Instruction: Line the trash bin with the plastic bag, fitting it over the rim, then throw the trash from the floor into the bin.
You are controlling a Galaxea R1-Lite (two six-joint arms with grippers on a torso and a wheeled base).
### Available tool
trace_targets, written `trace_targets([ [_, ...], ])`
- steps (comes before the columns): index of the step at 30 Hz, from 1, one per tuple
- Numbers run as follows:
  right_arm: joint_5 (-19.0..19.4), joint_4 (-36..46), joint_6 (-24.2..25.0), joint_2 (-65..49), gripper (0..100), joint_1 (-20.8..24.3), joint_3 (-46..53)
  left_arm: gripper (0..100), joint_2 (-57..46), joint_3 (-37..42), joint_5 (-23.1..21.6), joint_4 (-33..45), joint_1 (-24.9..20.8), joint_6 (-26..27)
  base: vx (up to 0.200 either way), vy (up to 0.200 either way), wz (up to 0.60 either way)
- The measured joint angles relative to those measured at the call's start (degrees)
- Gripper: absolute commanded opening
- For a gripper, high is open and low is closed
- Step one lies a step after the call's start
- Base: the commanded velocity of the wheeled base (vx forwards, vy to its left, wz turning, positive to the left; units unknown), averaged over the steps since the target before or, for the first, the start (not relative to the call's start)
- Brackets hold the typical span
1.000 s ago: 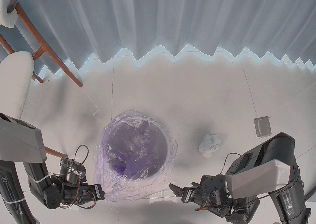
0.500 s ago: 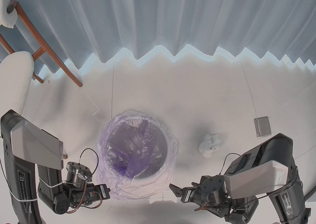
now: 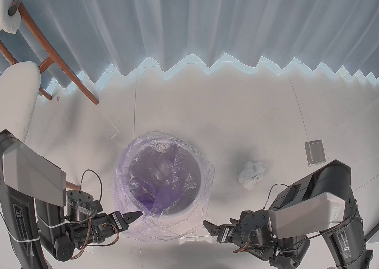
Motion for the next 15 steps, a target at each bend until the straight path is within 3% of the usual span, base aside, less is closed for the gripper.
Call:
trace_targets([
  [8,-0.02,0.0,0.01,0.13,100,-0.05,-0.13,100,-7.83,0.15,-4.5,1.61,2.99,-2.08,0.0,0.0,0.0],
  [15,-0.02,0.0,0.01,0.22,100,-0.05,-0.13,100,-19.54,0.17,-15.52,4.13,5.96,-5.56,0.0,0.0,0.0],
])
